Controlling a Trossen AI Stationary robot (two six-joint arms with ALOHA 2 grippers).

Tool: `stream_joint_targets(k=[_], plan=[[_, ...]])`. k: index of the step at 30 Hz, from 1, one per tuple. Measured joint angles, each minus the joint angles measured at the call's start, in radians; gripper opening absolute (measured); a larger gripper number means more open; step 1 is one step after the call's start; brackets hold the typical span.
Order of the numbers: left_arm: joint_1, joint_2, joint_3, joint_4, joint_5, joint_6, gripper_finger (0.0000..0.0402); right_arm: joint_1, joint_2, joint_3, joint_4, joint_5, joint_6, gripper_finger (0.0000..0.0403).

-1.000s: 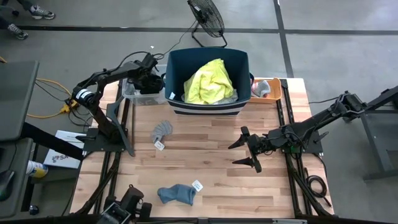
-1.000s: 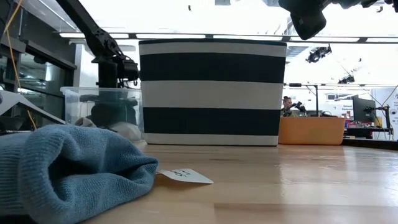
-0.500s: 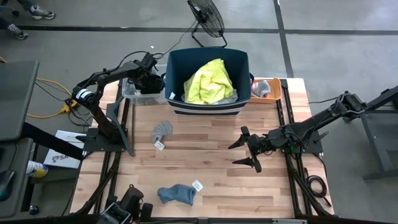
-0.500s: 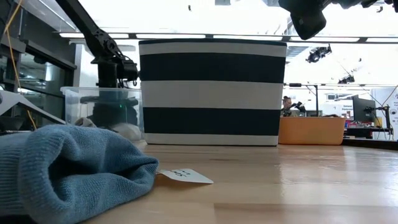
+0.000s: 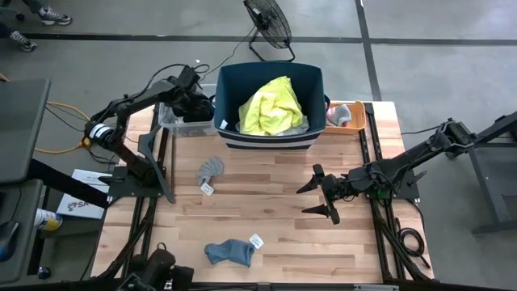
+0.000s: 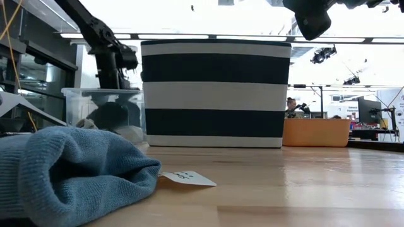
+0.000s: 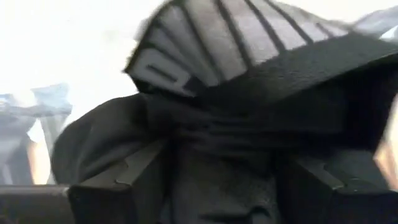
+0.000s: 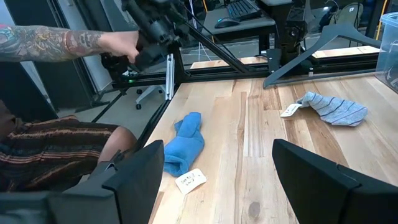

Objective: Pick & Place Cloths
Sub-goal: Put the black boxer shorts into the transparent container, then put the gray sock into the yellow bin

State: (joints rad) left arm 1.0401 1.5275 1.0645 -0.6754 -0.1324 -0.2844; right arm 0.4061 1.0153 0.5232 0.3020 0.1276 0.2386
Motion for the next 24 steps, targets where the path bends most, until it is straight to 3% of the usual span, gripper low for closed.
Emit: stream_joint_targets(k=[16,24], plan=[[0.0,-0.269,0.002,0.001,0.075,0.051,0.025,0.0,0.0,0.0,0.0,0.0,0.0,0.0291],[0.0,-0.381,0.003,-0.017,0.212,0.079,0.02,0.0,0.0,0.0,0.0,0.0,0.0,0.0291]])
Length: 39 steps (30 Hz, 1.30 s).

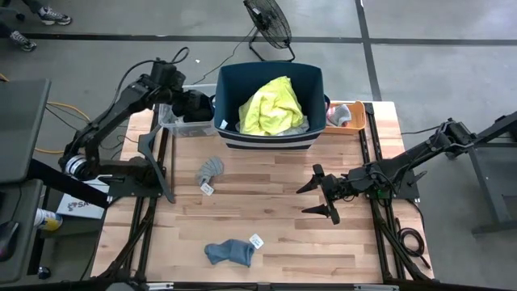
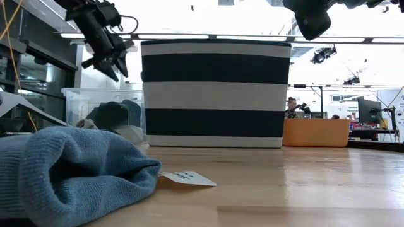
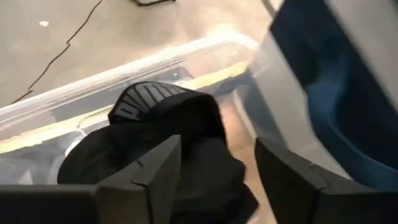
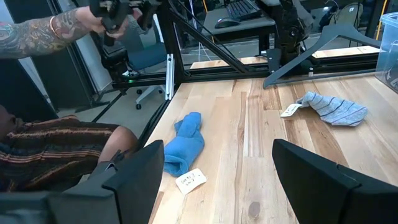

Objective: Pick & Place Cloths
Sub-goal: Put the gray sock into the yellow bin

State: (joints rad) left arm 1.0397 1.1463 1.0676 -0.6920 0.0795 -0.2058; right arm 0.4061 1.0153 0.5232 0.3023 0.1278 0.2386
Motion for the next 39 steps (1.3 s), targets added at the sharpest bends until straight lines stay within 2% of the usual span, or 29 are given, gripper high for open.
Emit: stream_joint_targets(k=[11,15,20,26,31,39], plan=[[0.0,-0.126,0.0,-0.077,0.074,0.023,0.0061,0.0,0.0,0.0,0.0,0.0,0.0,0.0291],[-0.009,-0.162,0.001,-0.115,0.126,0.084,0.001,0.0,0.0,0.0,0.0,0.0,0.0,0.0291],[-0.101,-0.189,0.001,-0.16,0.135,0.138,0.0005,0.0,0.0,0.0,0.0,0.0,0.0,0.0291],[-0.281,-0.209,0.001,-0.224,0.098,0.146,0.0001,0.0,0.0,0.0,0.0,0.0,0.0,0.0291],[-0.436,-0.234,0.001,-0.301,0.013,0.095,0.0001,0.0,0.0,0.0,0.0,0.0,0.0,0.0291],[-0.657,-0.253,0.001,-0.451,-0.016,0.018,0.0,0.0,0.0,0.0,0.0,0.0,0.0,0.0291]])
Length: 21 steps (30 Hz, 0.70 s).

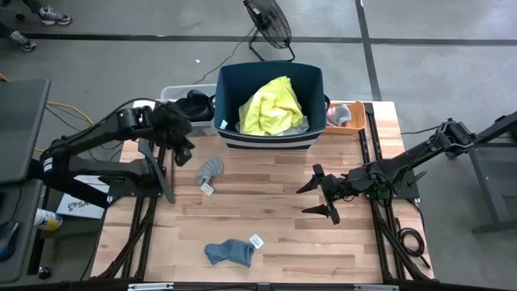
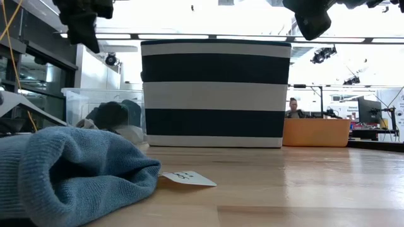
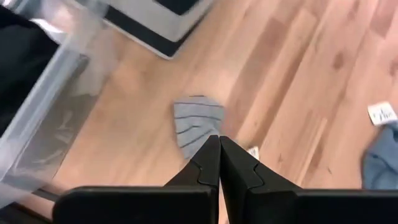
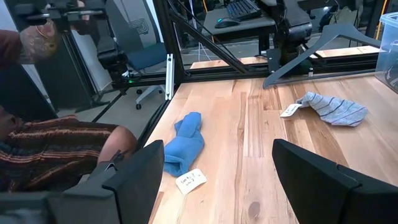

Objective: Pick & Place Cloths
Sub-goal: Put the gray sock into the yellow bin

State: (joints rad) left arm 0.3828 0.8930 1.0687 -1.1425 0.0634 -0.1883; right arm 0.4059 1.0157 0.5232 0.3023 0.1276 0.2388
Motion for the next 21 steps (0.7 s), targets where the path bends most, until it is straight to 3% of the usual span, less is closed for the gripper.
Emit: stream_joint_targets(k=[12,21], plan=[[-0.243,0.076,0.0,-0.006,-0.057,-0.063,0.0017,0.0,0.0,0.0,0.0,0.0,0.0,0.0291],[-0.336,0.258,-0.016,0.005,-0.182,-0.079,0.0104,0.0,0.0,0.0,0.0,0.0,0.0,0.0291]])
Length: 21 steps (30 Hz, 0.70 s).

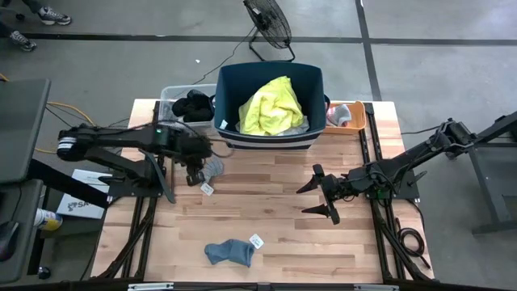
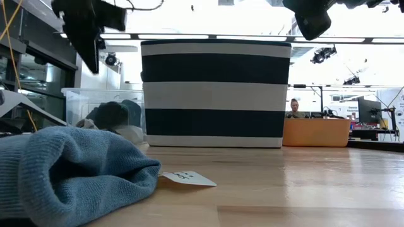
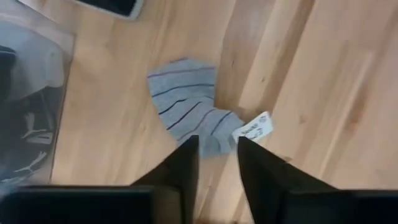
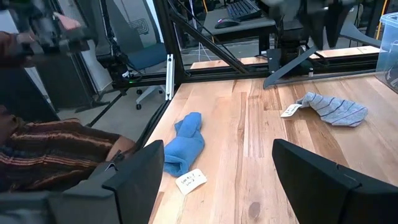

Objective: Pick & Place Cloths
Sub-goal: Put the gray sock into the yellow bin

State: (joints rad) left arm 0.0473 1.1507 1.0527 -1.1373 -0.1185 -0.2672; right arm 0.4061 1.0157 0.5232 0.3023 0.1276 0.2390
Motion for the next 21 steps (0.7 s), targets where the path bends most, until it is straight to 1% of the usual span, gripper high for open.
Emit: stream_joint_targets(k=[3,6,10,13,18,21], plan=[[-0.004,0.065,-0.035,0.039,-0.031,-0.008,0.0147,0.0,0.0,0.0,-0.001,0.0,0.0,0.0291],[-0.002,0.123,-0.073,0.08,-0.061,-0.056,0.0187,0.0,0.0,0.0,-0.001,0.0,0.0,0.0291],[-0.002,0.213,-0.092,0.098,-0.08,-0.127,0.0225,0.0,0.0,0.0,-0.001,0.0,0.0,0.0291],[-0.002,0.271,-0.092,0.102,-0.08,-0.171,0.0237,0.0,0.0,0.0,-0.001,0.0,0.0,0.0291],[-0.002,0.343,-0.092,0.136,-0.075,-0.257,0.0239,0.0,0.0,0.0,-0.001,0.0,0.0,0.0291],[-0.002,0.362,-0.092,0.144,-0.075,-0.312,0.0239,0.0,0.0,0.0,-0.001,0.0,0.0,0.0291]])
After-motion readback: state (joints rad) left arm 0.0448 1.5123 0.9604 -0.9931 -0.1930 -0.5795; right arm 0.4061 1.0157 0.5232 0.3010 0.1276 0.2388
